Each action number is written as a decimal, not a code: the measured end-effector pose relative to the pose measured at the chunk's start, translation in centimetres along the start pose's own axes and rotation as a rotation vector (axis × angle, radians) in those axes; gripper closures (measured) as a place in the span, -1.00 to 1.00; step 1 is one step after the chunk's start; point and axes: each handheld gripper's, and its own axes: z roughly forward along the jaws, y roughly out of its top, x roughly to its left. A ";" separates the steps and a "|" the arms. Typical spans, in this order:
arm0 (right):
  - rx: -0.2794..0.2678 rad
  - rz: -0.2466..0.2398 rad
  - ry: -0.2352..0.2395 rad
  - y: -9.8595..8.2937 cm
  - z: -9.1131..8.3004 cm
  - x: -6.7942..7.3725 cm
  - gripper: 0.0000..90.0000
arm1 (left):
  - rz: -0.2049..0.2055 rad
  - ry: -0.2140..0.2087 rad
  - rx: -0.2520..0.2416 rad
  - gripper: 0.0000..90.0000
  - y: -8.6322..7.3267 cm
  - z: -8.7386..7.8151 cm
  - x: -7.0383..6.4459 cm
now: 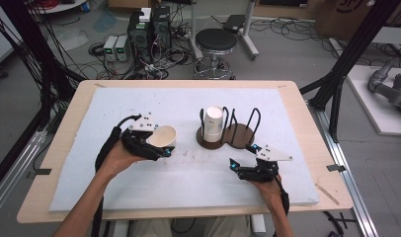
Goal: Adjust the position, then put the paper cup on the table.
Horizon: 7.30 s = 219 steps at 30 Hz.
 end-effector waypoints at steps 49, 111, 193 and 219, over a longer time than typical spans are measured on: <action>0.001 0.009 -0.017 0.0 0.0 -0.1 -0.62 | 0.010 -0.034 0.064 -0.30 0.6 2.5 0.0; -0.008 0.007 -0.026 -0.1 -0.1 0.0 -0.62 | -0.005 0.010 0.152 -0.79 -2.3 8.9 -1.5; -0.053 -0.004 -0.052 -0.5 -0.9 0.5 -0.62 | -0.209 0.267 -0.378 -0.78 -16.3 -5.2 -0.1; -0.059 -0.005 -0.051 -0.6 -1.0 0.6 -0.62 | -0.202 0.269 -0.379 -0.78 -16.3 -5.2 -0.2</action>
